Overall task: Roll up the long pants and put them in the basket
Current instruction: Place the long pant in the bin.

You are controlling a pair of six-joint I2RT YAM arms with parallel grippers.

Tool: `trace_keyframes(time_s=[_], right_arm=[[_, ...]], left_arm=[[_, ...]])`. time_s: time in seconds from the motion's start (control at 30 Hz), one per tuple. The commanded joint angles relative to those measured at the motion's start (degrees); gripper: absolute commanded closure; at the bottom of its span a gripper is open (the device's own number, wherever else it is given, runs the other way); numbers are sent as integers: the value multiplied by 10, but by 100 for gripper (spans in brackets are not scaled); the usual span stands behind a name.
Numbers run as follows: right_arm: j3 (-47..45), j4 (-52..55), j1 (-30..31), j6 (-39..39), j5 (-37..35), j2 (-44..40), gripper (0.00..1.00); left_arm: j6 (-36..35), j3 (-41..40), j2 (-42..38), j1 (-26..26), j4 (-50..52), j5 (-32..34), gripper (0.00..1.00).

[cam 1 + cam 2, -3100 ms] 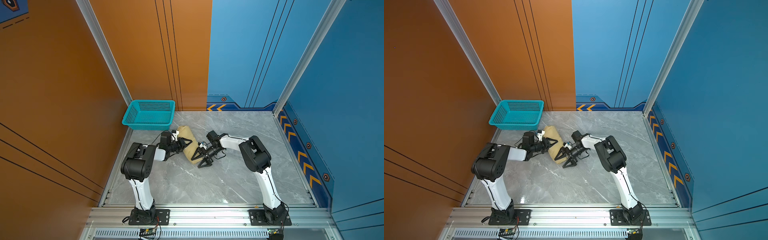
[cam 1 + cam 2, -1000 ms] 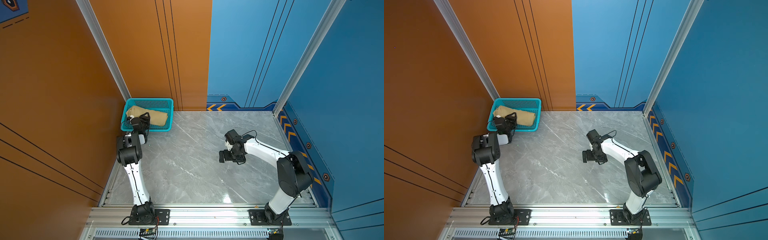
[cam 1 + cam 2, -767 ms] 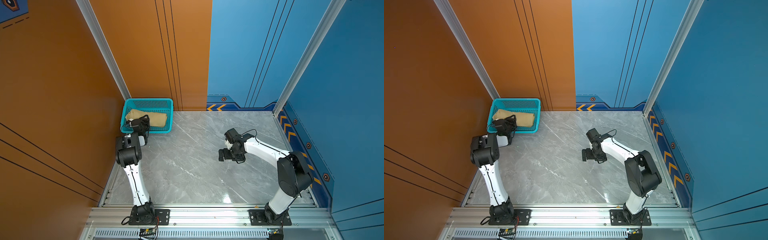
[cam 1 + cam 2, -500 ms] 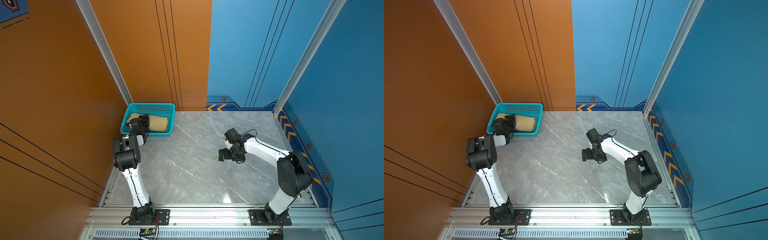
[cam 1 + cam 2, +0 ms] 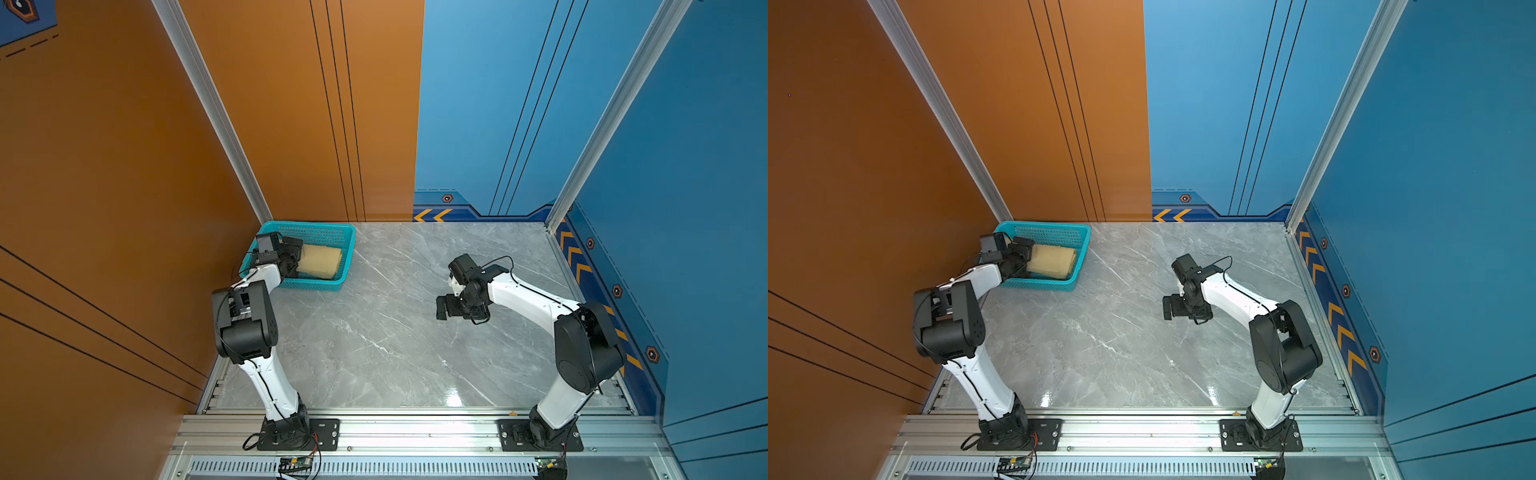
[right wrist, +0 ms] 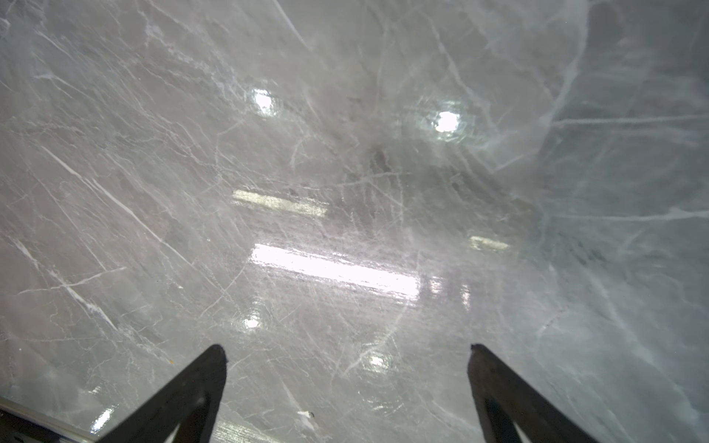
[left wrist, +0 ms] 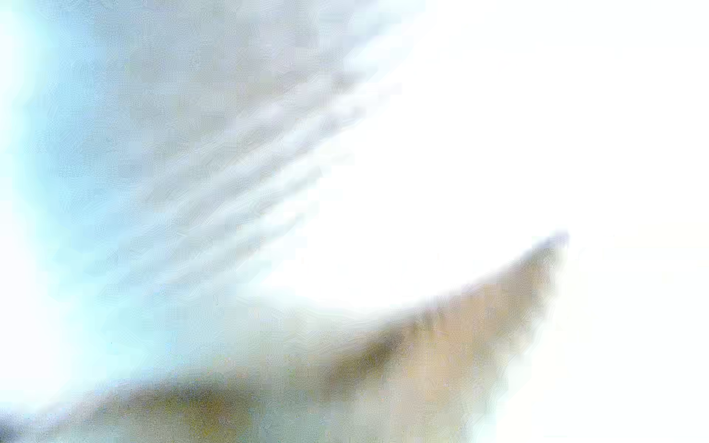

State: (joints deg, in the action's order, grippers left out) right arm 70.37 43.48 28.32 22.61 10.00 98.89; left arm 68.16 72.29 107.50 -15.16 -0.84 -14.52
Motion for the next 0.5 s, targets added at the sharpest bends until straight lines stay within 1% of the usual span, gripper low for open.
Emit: trace_keyframes(time_s=[0.0,0.1,0.13,0.2,0.3,0.4,0.47], right_arm=[[21,9,-5,-26,-20,-16,0],[32,7,-8,-37,-17,-12,0],[36,6,-10,-38,-16,-8,0],[41,6,-14,-40,-1,0,0],[44,3,-15,-46,-1,4,0],[26,-21,-22,-53,-39,-27,0],[-7,-66,-37,-62,-48,-71,0]], left_arm=[[-95,-8,-54,5,66,7,1],[-120,-11,-82,4,76,7,1],[-118,-14,-93,3,88,11,1],[-102,-25,-112,0,91,-2,1],[-105,-36,-148,4,93,-3,1],[-141,-47,-188,12,93,29,1],[-209,-42,-194,19,93,40,1]])
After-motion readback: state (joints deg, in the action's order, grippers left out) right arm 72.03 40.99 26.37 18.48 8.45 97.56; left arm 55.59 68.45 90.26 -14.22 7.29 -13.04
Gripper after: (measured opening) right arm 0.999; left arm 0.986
